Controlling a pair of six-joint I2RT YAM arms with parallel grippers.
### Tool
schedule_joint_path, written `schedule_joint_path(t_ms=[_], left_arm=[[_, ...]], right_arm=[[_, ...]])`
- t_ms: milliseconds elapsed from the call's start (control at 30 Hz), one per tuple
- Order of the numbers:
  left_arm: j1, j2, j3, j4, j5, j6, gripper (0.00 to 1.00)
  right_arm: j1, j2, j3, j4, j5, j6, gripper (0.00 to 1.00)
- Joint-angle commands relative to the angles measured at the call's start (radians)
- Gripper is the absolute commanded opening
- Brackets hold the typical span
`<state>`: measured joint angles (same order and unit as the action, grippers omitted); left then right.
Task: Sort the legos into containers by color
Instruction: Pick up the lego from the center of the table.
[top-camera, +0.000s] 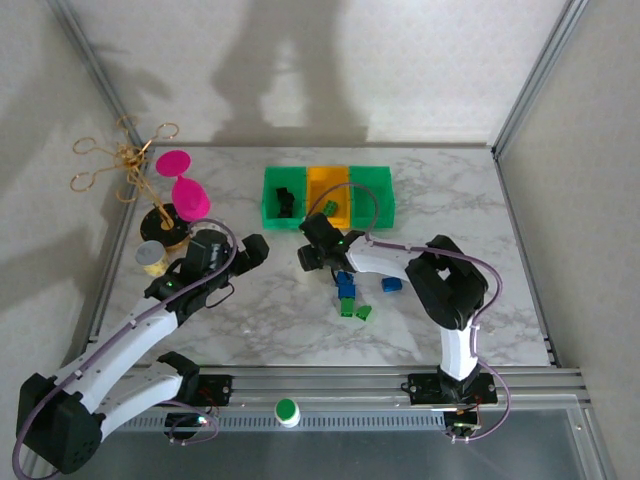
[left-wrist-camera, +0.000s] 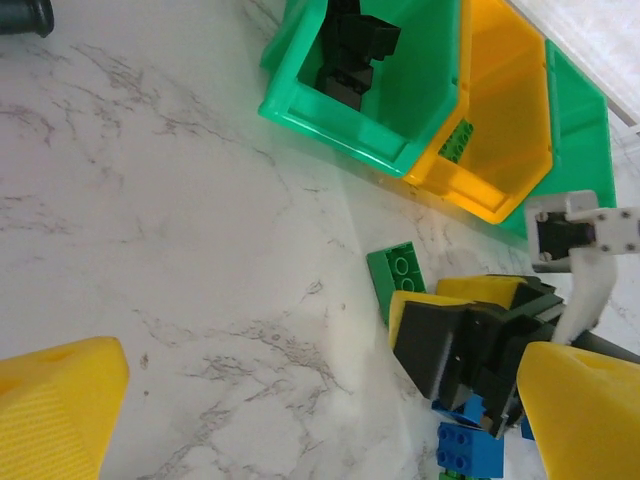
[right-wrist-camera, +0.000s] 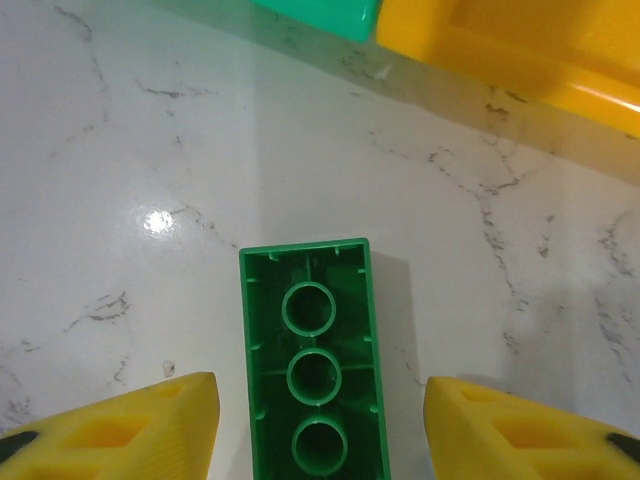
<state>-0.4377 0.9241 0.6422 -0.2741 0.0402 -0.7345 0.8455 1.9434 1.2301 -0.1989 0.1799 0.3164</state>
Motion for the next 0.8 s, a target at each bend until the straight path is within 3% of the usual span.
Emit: schedule_joint_path(t_ms=[0,500,767], left_arm=[[-0.006,-0.024,-0.017,-0.027,-0.025,-0.011,1.00],[-0.006,-0.015,-0.028,-0.009,-0.013,-0.016,1.00],[-0.006,-0.001,-0.004,0.008,0.015,-0.016,1.00]], right_arm=[[0.016,0.021,0.030,-0.010,-0.009,-0.026,0.53],[0.016,0.026,0.043,-0.025,0.011,-0.027,0.31],[0.015,-0.070,0.024,-0.040,-0.018,0.013,0.29]])
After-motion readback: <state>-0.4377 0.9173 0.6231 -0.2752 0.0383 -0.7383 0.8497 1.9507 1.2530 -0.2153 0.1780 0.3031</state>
